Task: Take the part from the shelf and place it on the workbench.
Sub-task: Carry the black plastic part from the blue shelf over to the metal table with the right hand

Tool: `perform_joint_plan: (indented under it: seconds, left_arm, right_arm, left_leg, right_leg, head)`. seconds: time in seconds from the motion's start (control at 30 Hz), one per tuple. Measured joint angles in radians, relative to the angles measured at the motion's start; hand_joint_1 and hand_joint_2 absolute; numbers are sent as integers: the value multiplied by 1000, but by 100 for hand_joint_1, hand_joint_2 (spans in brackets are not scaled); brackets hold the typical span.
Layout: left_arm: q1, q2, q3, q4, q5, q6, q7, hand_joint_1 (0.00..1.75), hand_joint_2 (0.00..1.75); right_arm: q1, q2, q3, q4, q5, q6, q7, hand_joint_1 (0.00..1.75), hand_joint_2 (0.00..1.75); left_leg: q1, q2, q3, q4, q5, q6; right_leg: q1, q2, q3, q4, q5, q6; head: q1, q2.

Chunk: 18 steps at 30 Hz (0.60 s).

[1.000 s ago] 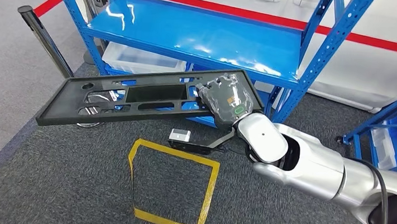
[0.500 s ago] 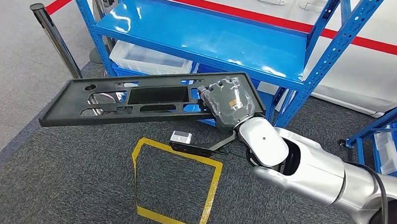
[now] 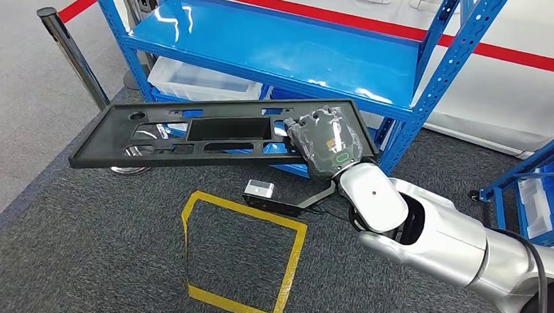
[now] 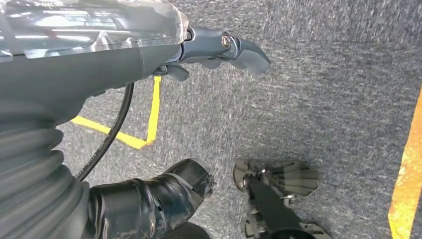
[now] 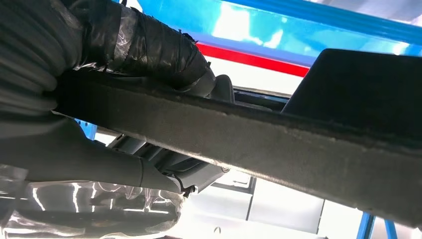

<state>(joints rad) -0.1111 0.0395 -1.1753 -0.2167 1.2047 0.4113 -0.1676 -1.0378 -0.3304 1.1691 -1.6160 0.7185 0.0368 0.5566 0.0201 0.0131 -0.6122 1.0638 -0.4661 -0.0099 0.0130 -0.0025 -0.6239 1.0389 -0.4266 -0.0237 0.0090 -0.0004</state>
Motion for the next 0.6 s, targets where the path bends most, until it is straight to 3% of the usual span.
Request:
perform_joint_plan:
  seconds: [0.1,0.17,0.27,0.3,0.33,0.37,0.4,0.47,0.53,0.6]
  left_arm:
    - [-3,0,-1,0,0,0,0,0,175]
    - [-1,0,-2,0,0,0,0,0,175]
    - [0,1,-2,0,-1,1,0,0,175]
    - [0,1,-2,0,-1,1,0,0,175]
    - [1,1,-3,0,-1,1,0,0,175]
    - [2,1,-3,0,-1,1,0,0,175]
    - [2,1,-3,0,-1,1,0,0,175]
    - [1,-1,-3,0,-1,1,-1,0,175]
    - [0,-4,-3,0,-1,1,-2,0,175]
    - [1,-4,-4,0,-1,0,-3,0,175]
  right_arm:
    - [-1,-1,-2,0,11,8,6,175,175]
    - [-2,-2,-2,0,13,13,6,175,175]
    - [-2,-4,-3,0,14,18,7,175,175]
    - [-1,-4,-3,0,14,20,7,175,175]
    - [0,-4,-3,0,14,22,7,175,175]
    - [1,-4,-3,0,14,24,7,175,175]
    - [1,-4,-3,0,14,25,7,175,175]
    - [-2,-4,-3,0,14,27,7,175,175]
    - [-6,-5,-4,0,15,27,7,175,175]
    - [-7,-5,-5,0,15,28,6,175,175]
  left_leg:
    - [-3,-7,1,-19,6,18]
    - [2,-17,1,-27,16,29]
    - [6,-33,-5,-32,26,38]
    - [6,-40,-7,-32,28,38]
    - [6,-49,-9,-32,30,37]
    - [6,-58,-10,-32,31,35]
    - [6,-69,-10,-32,33,33]
    - [8,-88,-13,-32,36,27]
    - [14,-106,-22,-33,44,15]
    - [19,-127,-30,-39,54,-2]
  right_leg:
    - [2,-12,-6,3,3,11]
    - [1,-12,-14,23,-18,21]
    - [-10,-2,-77,182,-115,38]
    - [-14,-1,-99,237,-137,42]
    - [-17,-1,-108,264,-140,44]
    - [-19,0,-99,255,-125,43]
    - [-20,7,-72,207,-95,40]
    - [-21,50,-2,75,-39,28]
    - [-19,83,34,3,-21,17]
    - [-15,68,38,-12,-19,13]
  head:
    - [0,0]
    - [2,0]
    - [4,0]
    - [4,0]
    - [4,0]
    - [4,0]
    - [4,0]
    - [3,0]
    - [3,0]
    - [6,0]
